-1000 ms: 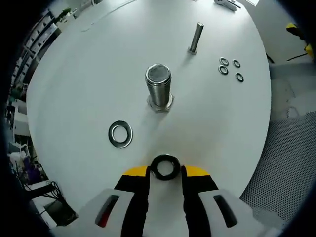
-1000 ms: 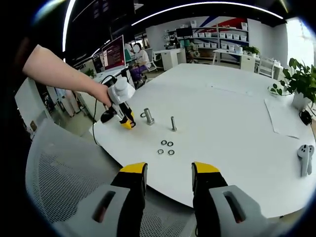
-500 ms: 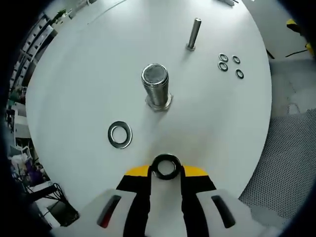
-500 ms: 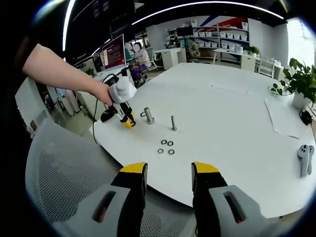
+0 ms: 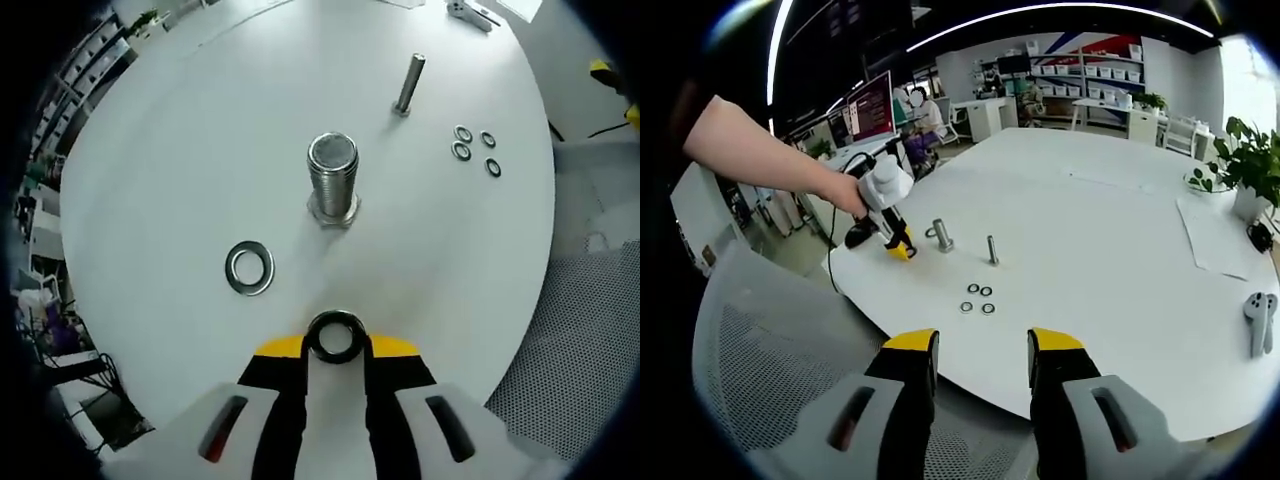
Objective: Place the washer onto the threaded stud by aligning its center hole with the stud, sliding it down to the base, and recovering from edge contact or off-axis alignment until the washer reaches the visible bottom stop.
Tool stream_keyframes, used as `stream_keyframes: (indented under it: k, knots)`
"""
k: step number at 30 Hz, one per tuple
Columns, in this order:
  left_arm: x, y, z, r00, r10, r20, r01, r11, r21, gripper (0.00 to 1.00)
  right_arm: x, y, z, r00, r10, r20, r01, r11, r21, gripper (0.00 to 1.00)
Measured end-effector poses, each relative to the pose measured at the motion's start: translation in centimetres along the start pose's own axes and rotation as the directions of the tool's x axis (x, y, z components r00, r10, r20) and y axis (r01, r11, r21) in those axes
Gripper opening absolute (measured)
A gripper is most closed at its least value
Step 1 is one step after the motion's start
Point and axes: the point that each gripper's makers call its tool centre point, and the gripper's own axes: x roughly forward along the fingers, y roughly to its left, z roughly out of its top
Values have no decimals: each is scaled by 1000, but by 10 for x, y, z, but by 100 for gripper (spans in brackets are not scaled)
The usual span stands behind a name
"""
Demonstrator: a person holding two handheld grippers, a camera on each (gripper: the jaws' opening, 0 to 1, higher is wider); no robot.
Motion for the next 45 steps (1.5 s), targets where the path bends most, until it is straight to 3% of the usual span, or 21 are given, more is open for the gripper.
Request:
stream_keyframes:
  k: [7, 16, 20, 21, 32, 36, 45]
  knots:
    - [0, 2, -2, 1000, 3, -3, -3, 1000, 25, 19, 0, 1, 0, 1000, 1, 0, -1, 1000, -1, 38]
    - [-17, 2, 5, 1000, 6, 30, -7, 1000, 25, 19, 0, 2, 0, 1000, 5, 2, -5, 1000, -1, 38]
    - [-31, 0, 14, 998, 7, 61, -8, 1000, 14, 19, -1, 2, 0, 1000, 7, 2, -7, 1000, 1, 38]
    - [-28, 9, 18, 998, 2, 71, -3, 1000, 7, 19, -1, 2, 0, 1000, 7, 2, -7, 1000, 0, 38]
    - [-55, 18, 52, 991, 6, 131, -7, 1000, 8, 19, 0, 2, 0, 1000, 10, 1, -10, 1000, 3, 38]
    - [-68, 11, 65, 989, 3, 147, -5, 1000, 12, 19, 0, 3, 1, 1000, 11, 4, -11, 1000, 4, 38]
    - [-66, 13, 85, 987, -1, 158, -5, 999, 39, 19, -1, 2, 1, 1000, 10, 8, -10, 1000, 8, 38]
